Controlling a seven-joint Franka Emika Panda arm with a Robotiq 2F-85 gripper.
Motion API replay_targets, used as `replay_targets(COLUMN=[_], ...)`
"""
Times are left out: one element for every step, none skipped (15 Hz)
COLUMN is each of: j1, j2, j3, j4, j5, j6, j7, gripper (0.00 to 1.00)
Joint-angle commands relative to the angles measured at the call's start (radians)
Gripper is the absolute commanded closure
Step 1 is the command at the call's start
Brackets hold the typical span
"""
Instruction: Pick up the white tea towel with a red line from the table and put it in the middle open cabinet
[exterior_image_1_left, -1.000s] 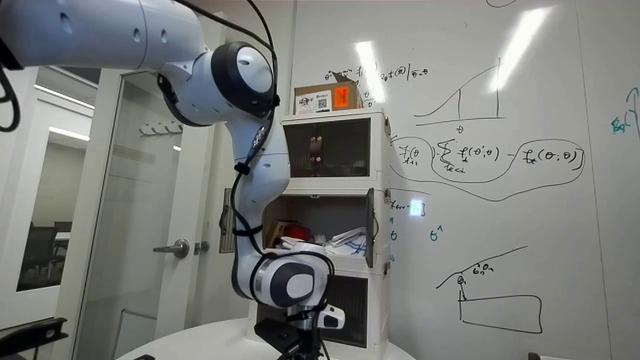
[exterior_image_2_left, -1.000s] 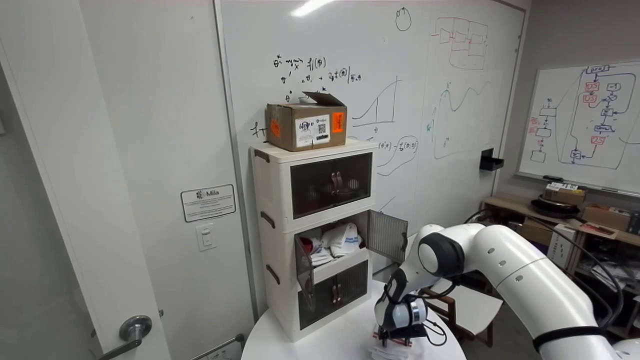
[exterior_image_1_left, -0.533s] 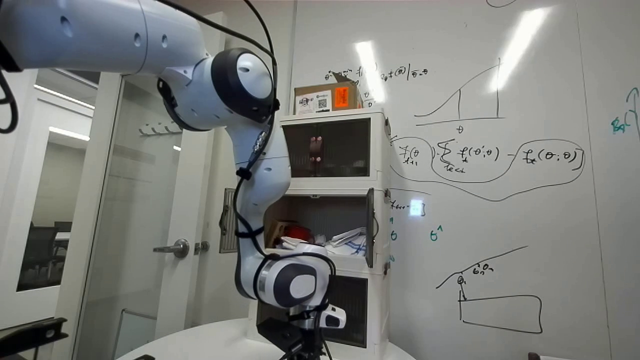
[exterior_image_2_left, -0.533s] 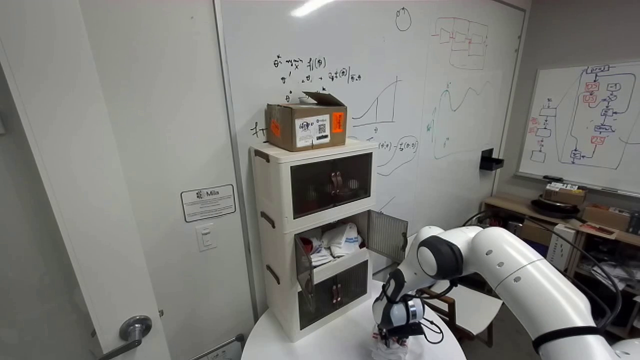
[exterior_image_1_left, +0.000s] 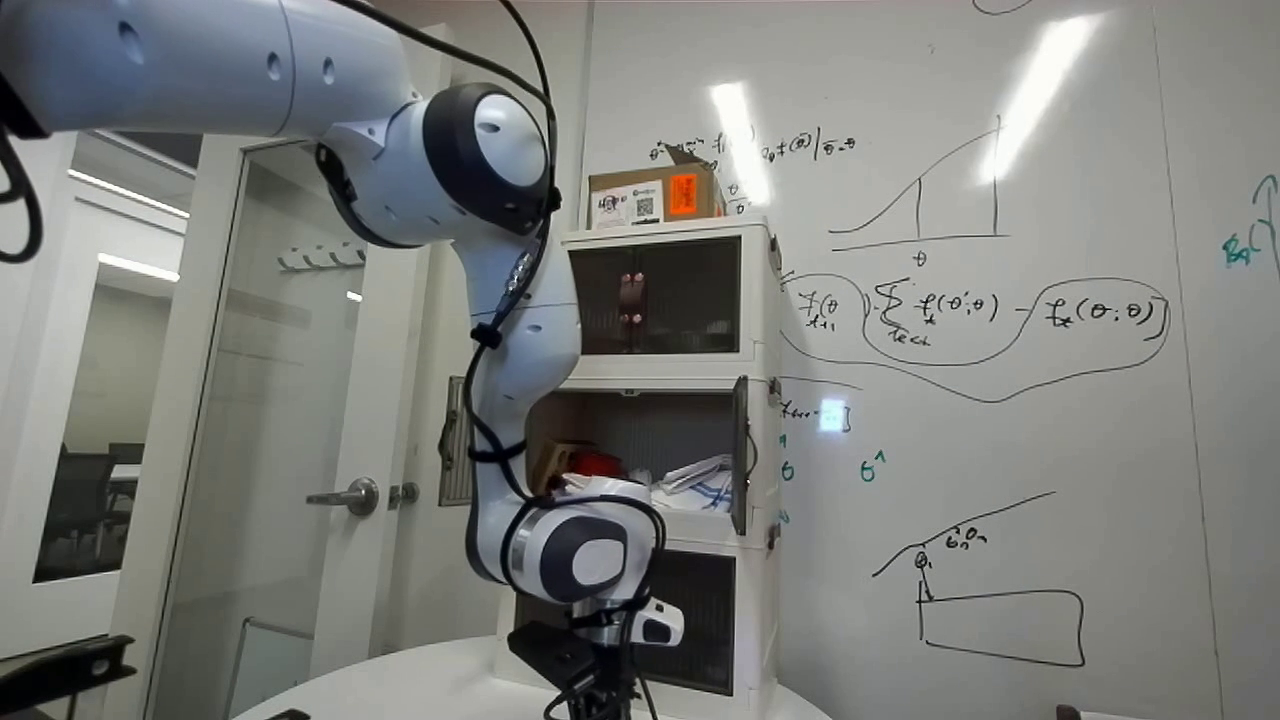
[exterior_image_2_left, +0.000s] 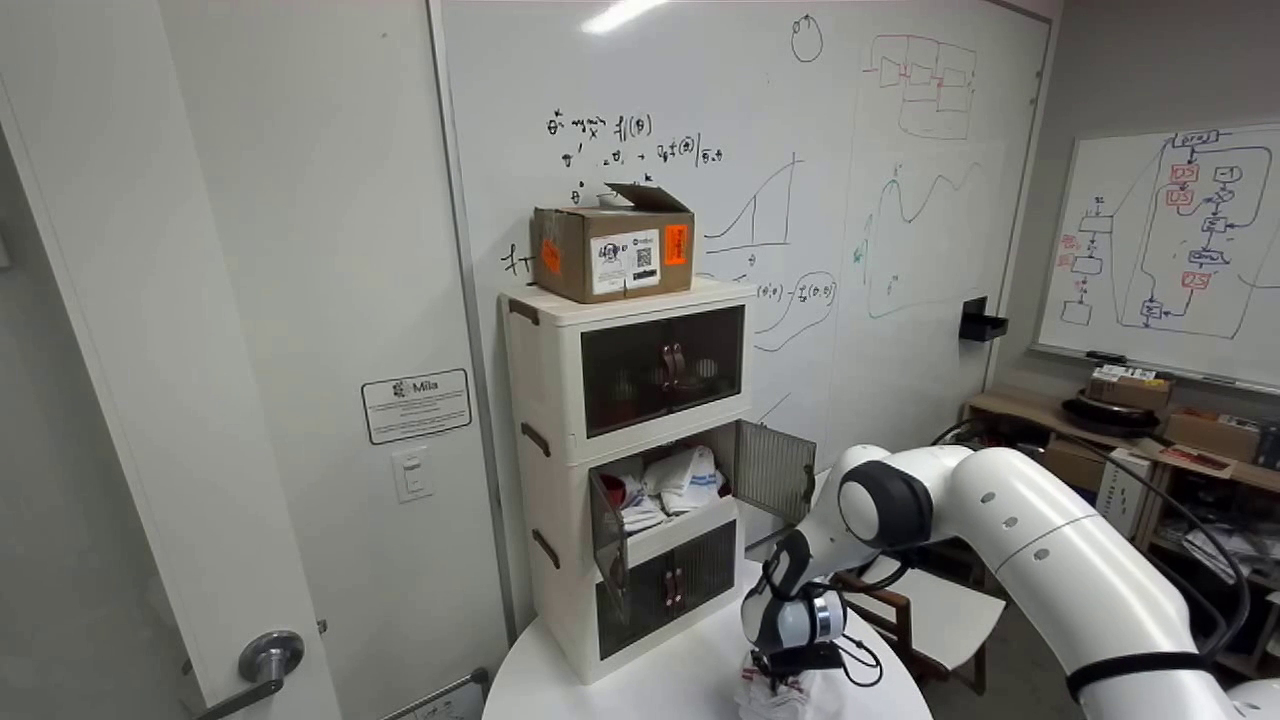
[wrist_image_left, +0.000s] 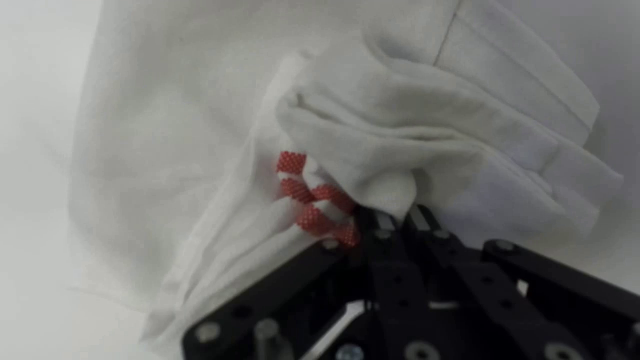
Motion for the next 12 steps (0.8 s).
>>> replay_targets(j1=[-0.100,-0.129,-0.157,-0.186,-0.220,-0.249,-0.279,-0.311,-0.347,-0.387,-0.430,-0.473], j2=[-0.138,-0.177,-0.221,-0.265,-0.310,-0.357,-0.407,-0.454,-0.498,-0.537,-0.575,-0.610], j3=[0.102,0.127,0.150,0.173,0.199,0.221,0.246,0.273,0.305,0.343,0.388,0.435], j4=[-0.170,-0.221,-0.275,-0.327,-0.373,-0.424,-0.476,-0.521,-0.564,-0.597,-0.626,-0.651], j5=[0.065,0.083,0.100,0.119,0.138,0.155,0.171,0.184,0.197,0.209,0.224,0.242], j6=[0.007,0.015,0.022,0.037,0.048,0.071,0.107,0.132,0.155,0.169,0.175,0.176], j7=[-0.079,-0.095,-0.110,-0.126,-0.147,-0.164,-0.184,-0.201,-0.219,-0.237,-0.253,-0.271], gripper=[0.97,0.97,0.97,0.97,0.98,0.98,0.98,0.98,0.98,0.98,0.98,0.98])
